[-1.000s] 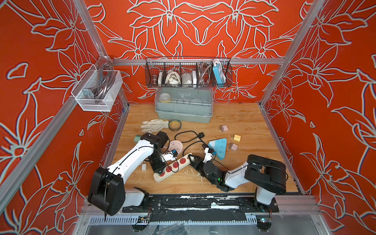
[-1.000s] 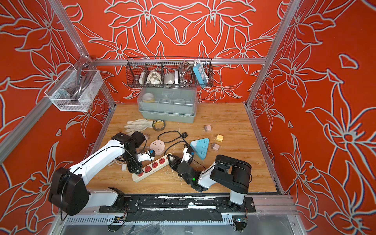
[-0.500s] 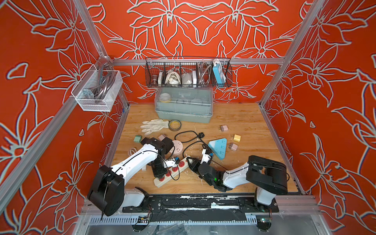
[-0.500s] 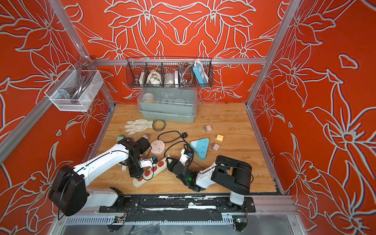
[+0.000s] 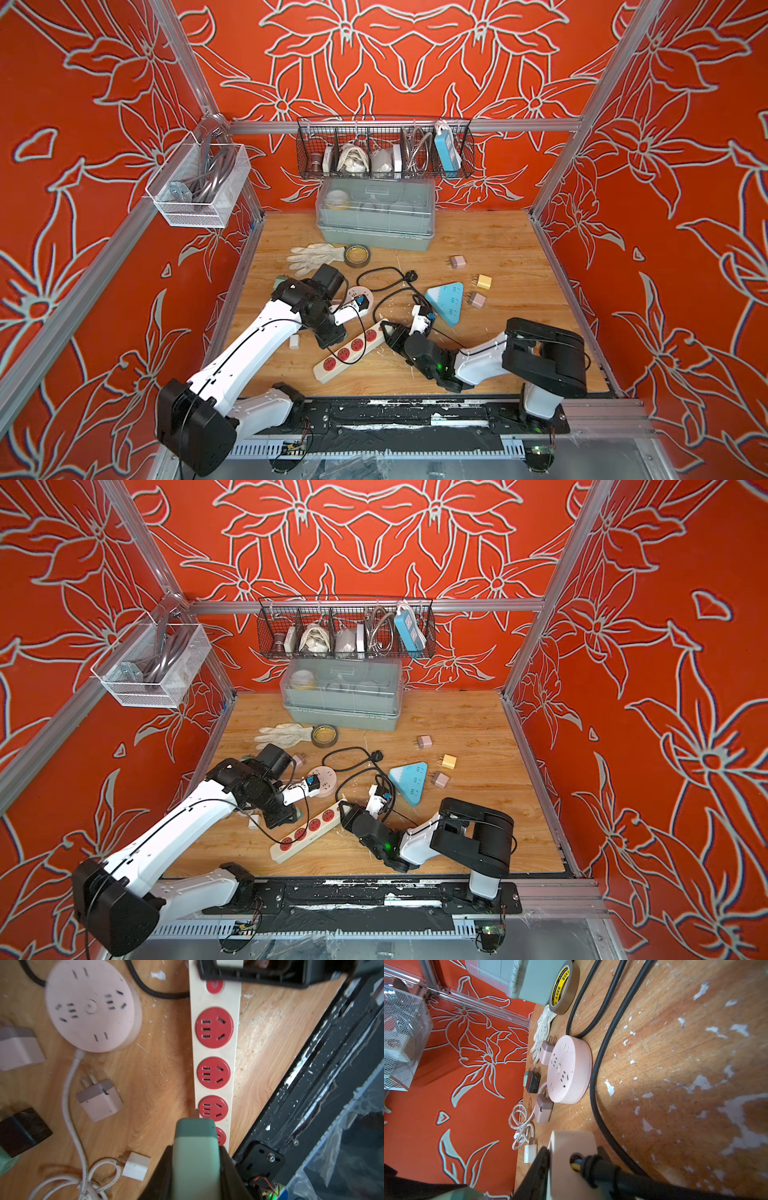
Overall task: Pull the plug off the socket
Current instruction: Place the socket at the center of the board.
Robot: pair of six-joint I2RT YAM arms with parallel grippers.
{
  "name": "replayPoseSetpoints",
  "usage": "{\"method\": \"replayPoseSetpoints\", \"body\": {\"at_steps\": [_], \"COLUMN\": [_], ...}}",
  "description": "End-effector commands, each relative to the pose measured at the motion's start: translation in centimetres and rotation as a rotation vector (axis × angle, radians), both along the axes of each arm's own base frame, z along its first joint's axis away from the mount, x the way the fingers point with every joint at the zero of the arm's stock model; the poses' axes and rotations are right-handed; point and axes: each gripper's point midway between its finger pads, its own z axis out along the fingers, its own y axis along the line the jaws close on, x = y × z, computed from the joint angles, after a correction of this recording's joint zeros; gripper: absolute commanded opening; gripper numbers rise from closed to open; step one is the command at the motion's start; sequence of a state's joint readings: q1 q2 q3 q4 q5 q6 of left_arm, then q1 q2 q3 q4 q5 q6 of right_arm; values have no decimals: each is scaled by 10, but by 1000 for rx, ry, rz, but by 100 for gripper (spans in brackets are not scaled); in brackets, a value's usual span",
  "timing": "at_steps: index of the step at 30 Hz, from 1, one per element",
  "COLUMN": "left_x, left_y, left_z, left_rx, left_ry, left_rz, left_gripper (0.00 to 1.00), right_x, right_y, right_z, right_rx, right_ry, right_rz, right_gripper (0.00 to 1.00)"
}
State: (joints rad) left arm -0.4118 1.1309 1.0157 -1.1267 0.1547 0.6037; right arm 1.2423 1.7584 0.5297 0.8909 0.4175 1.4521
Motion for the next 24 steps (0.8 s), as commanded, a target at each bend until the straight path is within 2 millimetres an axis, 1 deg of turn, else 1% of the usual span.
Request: {"method": "replayPoseSetpoints", "body": {"at_steps": [1, 3, 5, 8, 9, 11, 14, 15, 19, 21, 24], "left_x": [27, 46, 61, 73, 74, 78, 81, 81, 78, 76, 74], "left_y": [2, 11, 19, 22, 23, 25, 32, 33, 43, 50, 56], "left_z": [26, 42, 58, 77, 87, 99, 113, 117, 129, 131, 133], "left_rx": [-37, -25, -30, -90, -126, -182, -240, -259, -314, -338, -349], "left_ry": [-154, -266, -358, -443, -478, -522, -574, -587, -613, -615, -624], "left_rz": [116, 214, 315, 425, 462, 543, 647, 668, 782, 849, 890], "left_gripper": [0, 0, 0, 0, 0, 0, 0, 0, 0, 0, 0], "right_x": [-25, -24, -23, -21, -20, -17, -13, -12, -11, -13, -16], "right_y": [-59, -54, -49, -47, -45, -42, -34, -32, -13, -4, 3], "right_z": [-94, -87, -79, -68, -64, -58, -53, -54, -53, -57, -64], "right_rx": [-580, -573, -568, -560, -551, -543, -515, -502, -451, -443, -427], "right_ry": [-3, -18, -23, -32, -40, -48, -52, -48, -45, -23, 5], "right_rz": [149, 164, 173, 161, 154, 145, 130, 126, 142, 159, 164], "right_gripper": [5, 11, 16, 23, 23, 23, 24, 23, 22, 21, 21]}}
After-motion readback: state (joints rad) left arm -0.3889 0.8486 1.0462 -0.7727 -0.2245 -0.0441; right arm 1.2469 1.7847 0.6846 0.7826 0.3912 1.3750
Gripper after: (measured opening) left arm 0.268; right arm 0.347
